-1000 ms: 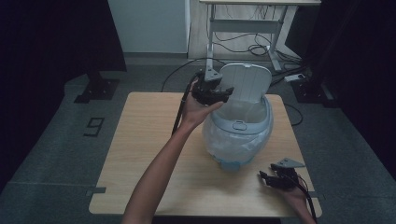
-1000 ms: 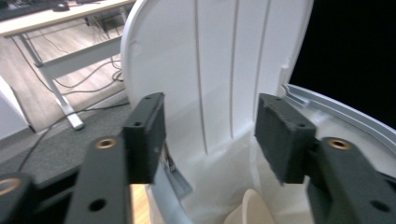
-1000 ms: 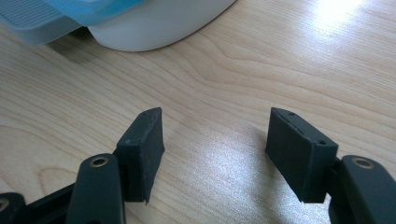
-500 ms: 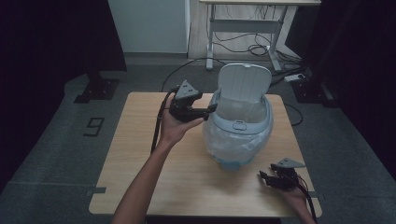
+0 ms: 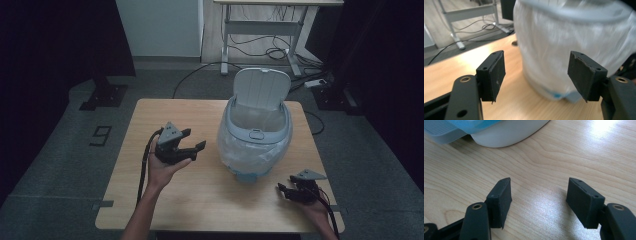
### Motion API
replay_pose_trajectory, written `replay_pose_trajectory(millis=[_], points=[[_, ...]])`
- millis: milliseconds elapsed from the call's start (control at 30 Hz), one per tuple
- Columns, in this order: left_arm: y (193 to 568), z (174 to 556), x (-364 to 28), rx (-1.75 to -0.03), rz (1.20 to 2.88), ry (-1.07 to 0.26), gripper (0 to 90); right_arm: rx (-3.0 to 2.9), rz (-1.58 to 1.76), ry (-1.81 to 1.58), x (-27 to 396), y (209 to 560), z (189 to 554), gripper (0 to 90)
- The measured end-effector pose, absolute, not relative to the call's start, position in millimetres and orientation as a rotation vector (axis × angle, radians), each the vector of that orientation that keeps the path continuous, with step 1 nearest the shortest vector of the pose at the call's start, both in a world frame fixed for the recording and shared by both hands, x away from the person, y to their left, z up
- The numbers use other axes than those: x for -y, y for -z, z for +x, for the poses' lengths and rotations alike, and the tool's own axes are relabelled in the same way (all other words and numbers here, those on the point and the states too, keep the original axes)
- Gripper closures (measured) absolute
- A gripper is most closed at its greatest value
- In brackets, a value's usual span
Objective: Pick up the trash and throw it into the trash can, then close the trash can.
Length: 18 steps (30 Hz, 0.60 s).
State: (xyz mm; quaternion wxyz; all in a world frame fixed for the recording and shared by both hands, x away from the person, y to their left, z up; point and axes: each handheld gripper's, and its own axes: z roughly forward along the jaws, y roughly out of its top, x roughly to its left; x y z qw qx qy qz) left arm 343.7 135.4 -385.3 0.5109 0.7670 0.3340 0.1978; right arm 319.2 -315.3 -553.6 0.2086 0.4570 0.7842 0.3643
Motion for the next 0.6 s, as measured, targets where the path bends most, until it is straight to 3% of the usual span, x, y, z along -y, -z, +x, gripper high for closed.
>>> replay_pose_trajectory(millis=[300,600], points=[[437.2,325.5,-149.4,-0.873,1.905,-0.443,30.0,-2.180,1.276,-1.011,315.4,553.4,319.4,36.3],[455.3,326.5,-154.7,-0.909,1.913,-0.417,30.4,-2.177,1.279,-1.013,315.6,553.5,319.9,36.1]])
